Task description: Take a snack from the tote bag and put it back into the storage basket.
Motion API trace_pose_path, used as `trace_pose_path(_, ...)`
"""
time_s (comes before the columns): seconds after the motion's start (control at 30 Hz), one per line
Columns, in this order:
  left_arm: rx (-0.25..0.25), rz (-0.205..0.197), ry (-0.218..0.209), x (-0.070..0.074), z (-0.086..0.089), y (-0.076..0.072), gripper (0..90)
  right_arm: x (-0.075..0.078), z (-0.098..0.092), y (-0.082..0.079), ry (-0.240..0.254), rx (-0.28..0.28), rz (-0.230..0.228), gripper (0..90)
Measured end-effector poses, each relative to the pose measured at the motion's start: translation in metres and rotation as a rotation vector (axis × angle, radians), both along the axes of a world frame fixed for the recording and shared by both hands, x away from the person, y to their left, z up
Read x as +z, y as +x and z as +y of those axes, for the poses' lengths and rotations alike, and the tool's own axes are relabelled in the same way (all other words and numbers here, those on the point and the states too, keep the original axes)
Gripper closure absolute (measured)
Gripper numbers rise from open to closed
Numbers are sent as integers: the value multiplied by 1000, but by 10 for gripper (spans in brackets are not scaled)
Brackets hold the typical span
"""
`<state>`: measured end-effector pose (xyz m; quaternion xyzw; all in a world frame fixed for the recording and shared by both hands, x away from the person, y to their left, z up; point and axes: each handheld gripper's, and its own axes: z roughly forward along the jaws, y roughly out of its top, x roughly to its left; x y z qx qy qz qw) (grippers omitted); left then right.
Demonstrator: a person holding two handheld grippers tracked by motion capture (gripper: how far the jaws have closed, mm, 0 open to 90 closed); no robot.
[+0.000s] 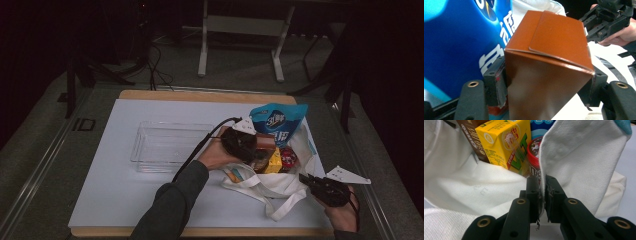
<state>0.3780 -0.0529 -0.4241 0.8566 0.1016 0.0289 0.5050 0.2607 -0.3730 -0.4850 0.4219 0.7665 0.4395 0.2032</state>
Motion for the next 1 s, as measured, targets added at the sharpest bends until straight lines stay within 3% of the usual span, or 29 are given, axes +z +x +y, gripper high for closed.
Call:
trace_pose_path(0.47, -5, -30, -2, 3, 2, -4, 416, -1, -1, 0, 4, -2, 4, 824)
trace_pose_path(0.6, 0, -36, -19, 8, 5, -4, 419, -1, -1, 0, 3, -1, 3, 824)
trace_pose_path(1.0, 22, -31, -40, 15, 8, -3, 424, -2, -1, -1, 5, -4, 6, 824)
